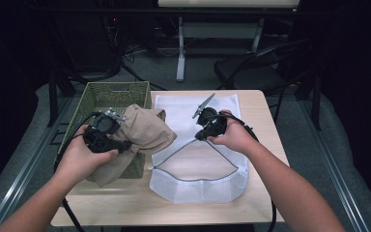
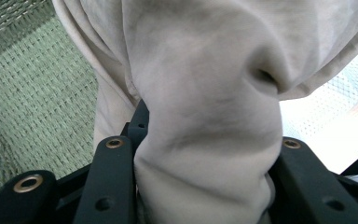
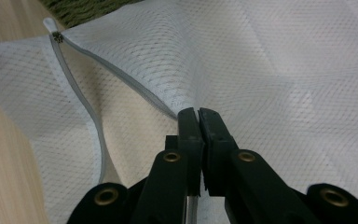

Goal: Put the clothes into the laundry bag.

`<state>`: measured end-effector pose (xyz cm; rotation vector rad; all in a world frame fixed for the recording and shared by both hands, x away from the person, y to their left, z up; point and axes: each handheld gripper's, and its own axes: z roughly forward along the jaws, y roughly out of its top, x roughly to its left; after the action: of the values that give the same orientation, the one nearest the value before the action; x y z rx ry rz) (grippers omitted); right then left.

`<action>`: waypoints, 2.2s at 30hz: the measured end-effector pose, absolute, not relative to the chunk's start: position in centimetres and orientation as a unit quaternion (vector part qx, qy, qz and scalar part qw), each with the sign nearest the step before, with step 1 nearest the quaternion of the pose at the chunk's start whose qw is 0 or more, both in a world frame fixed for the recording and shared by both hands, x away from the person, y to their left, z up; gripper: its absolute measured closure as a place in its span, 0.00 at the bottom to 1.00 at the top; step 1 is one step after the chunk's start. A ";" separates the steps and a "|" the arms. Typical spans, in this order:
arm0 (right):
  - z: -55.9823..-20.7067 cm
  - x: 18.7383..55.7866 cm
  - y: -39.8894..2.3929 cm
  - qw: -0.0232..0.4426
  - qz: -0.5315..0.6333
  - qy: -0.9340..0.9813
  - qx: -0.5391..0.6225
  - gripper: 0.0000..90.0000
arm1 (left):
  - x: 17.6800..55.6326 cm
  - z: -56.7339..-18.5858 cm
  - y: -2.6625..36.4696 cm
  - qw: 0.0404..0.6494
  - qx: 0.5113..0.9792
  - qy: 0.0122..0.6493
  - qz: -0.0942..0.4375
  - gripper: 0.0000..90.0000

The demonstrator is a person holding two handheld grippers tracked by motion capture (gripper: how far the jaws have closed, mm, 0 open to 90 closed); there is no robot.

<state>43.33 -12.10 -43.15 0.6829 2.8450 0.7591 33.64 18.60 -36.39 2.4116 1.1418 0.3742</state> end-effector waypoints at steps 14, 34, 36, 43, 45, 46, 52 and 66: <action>-41.0 44.0 -11.0 0.085 0.252 0.939 0.218 0.98 | 33.5 -36.6 18.5 0.221 0.875 0.411 0.132 0.65; -38.6 45.3 -10.7 0.106 0.255 0.933 0.229 0.98 | 33.2 -36.6 18.1 0.224 0.878 0.403 0.129 0.65; -38.3 45.4 -10.6 0.107 0.253 0.934 0.228 0.98 | 33.2 -36.6 18.0 0.225 0.878 0.402 0.128 0.65; -37.2 45.8 -10.5 0.113 0.257 0.933 0.226 0.98 | 33.0 -36.6 17.6 0.226 0.881 0.397 0.126 0.65; -37.0 45.8 -10.5 0.114 0.255 0.934 0.225 0.98 | 33.0 -36.6 17.5 0.226 0.882 0.395 0.126 0.65; -36.9 45.8 -10.4 0.113 0.258 0.933 0.226 0.98 | 32.9 -36.6 17.5 0.226 0.883 0.393 0.125 0.65; -36.1 45.8 -10.2 0.120 0.260 0.932 0.223 0.98 | 32.7 -36.7 17.1 0.229 0.884 0.388 0.123 0.65; -35.2 45.6 -10.1 0.130 0.261 0.931 0.221 0.98 | 32.0 -37.2 16.1 0.235 0.889 0.376 0.111 0.65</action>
<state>45.62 -10.05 -35.15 0.6413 2.7048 0.7596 32.03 16.14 -37.17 2.4403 1.0332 0.3050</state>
